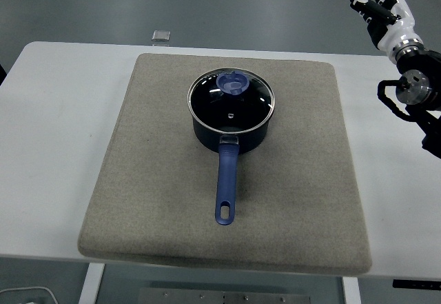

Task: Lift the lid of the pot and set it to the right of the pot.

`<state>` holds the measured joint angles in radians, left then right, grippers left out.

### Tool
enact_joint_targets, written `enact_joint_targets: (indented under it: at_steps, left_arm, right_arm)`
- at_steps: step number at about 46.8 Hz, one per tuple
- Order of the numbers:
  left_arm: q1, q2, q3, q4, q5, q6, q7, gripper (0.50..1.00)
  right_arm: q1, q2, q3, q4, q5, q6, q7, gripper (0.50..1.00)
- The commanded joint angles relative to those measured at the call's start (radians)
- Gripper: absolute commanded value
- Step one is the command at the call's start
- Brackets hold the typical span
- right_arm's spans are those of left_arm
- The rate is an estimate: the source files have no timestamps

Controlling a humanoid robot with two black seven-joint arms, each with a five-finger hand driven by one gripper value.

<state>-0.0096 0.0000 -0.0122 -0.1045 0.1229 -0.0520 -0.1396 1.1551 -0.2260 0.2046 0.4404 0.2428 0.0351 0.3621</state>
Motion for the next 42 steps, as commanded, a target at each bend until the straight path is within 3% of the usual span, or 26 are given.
enact_joint_targets:
  at_steps: [1,19,27,35,42]
  left_arm:
    - [0.0,0.0,0.0,0.0,0.0,0.0,0.0,1.0]
    - [0.0,0.0,0.0,0.0,0.0,0.0,0.0,1.0]
    - [0.0,0.0,0.0,0.0,0.0,0.0,0.0,1.0]
    - [0.0,0.0,0.0,0.0,0.0,0.0,0.0,1.0]
    - [0.0,0.0,0.0,0.0,0.0,0.0,0.0,1.0]
  right_arm:
    - [0.0,-0.003,-0.005,0.0,-0.002,0.0,0.0,0.903]
    - [0.011,-0.022,-0.007,0.006,-0.135,0.012,0.001,0.903]
    - [0.049,-0.058,0.002,0.011,-0.391,0.163,0.023,0.903]
    - [0.097,-0.091,0.002,0.026,-0.548,0.328,0.129,0.903]
    - [0.159,-0.122,0.001,0.063,-0.706,0.417,0.248,0.903]
